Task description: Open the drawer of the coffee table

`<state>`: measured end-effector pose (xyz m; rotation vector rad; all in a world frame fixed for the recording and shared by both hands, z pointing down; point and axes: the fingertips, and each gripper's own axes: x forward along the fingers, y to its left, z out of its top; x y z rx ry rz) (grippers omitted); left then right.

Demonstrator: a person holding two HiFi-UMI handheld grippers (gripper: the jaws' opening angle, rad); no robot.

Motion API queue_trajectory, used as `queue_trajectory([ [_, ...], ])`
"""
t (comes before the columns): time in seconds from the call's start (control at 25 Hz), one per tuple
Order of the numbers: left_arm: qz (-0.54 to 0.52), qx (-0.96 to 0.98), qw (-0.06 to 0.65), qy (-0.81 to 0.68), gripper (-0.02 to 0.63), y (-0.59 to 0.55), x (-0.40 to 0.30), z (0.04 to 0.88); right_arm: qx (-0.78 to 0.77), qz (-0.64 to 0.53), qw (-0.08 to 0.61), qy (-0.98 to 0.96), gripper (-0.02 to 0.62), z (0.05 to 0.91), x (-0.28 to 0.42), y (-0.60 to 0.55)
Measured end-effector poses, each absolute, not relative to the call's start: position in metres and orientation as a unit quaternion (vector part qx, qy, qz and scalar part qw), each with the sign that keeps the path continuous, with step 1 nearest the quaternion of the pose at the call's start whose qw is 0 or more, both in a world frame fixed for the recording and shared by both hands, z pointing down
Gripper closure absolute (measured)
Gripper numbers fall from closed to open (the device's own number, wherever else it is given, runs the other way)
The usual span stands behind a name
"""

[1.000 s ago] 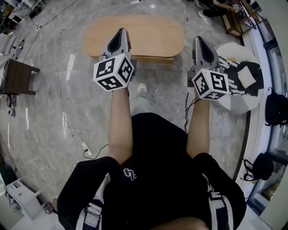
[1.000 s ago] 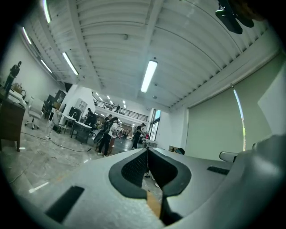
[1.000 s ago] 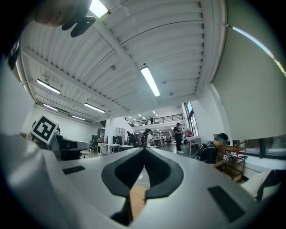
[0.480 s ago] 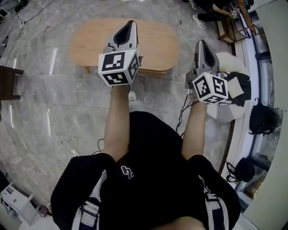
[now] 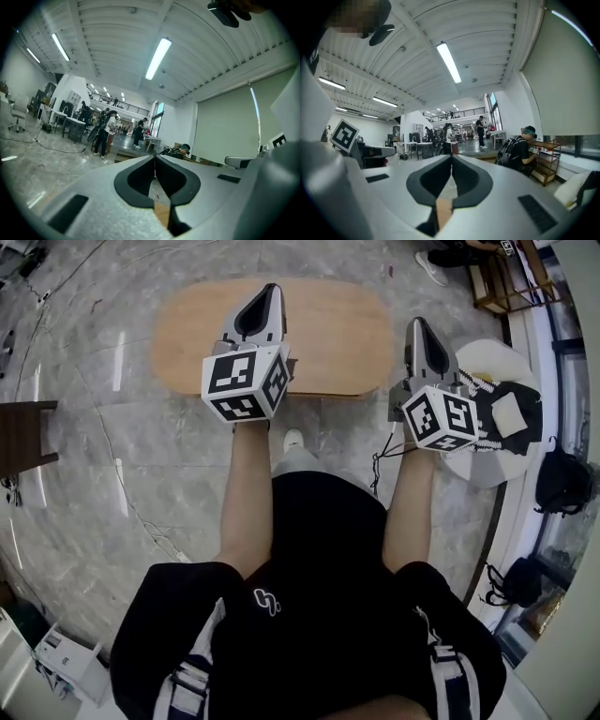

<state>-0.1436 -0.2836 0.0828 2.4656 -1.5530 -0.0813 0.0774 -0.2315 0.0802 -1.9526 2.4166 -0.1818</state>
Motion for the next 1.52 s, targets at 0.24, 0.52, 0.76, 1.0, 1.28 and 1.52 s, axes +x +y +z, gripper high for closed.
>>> queue_trajectory([
  [0.24, -0.022, 0.840, 0.145, -0.522, 0.595, -0.304, -0.132, 0.112, -0.650, -0.081, -0.001, 0.755, 0.583, 0.101, 0.107, -0.243],
  [0.52, 0.000, 0.826, 0.171, -0.538, 0.595, -0.314, -0.131, 0.143, -0.639, -0.104, -0.016, 0.762, 0.583, 0.128, 0.112, -0.256],
  [0.76, 0.017, 0.807, 0.178, -0.563, 0.595, -0.312, -0.141, 0.161, -0.623, -0.132, -0.004, 0.771, 0.583, 0.150, 0.121, -0.268],
  [1.0, 0.057, 0.784, 0.207, -0.582, 0.595, -0.301, -0.152, 0.205, -0.601, -0.176, -0.015, 0.780, 0.583, 0.195, 0.108, -0.274],
  [1.28, 0.094, 0.774, 0.247, -0.575, 0.595, -0.275, -0.155, 0.273, -0.590, -0.222, -0.042, 0.775, 0.583, 0.259, 0.102, -0.261],
  [1.52, 0.134, 0.753, 0.279, -0.581, 0.595, -0.251, -0.161, 0.328, -0.577, -0.251, -0.077, 0.773, 0.583, 0.307, 0.105, -0.241],
])
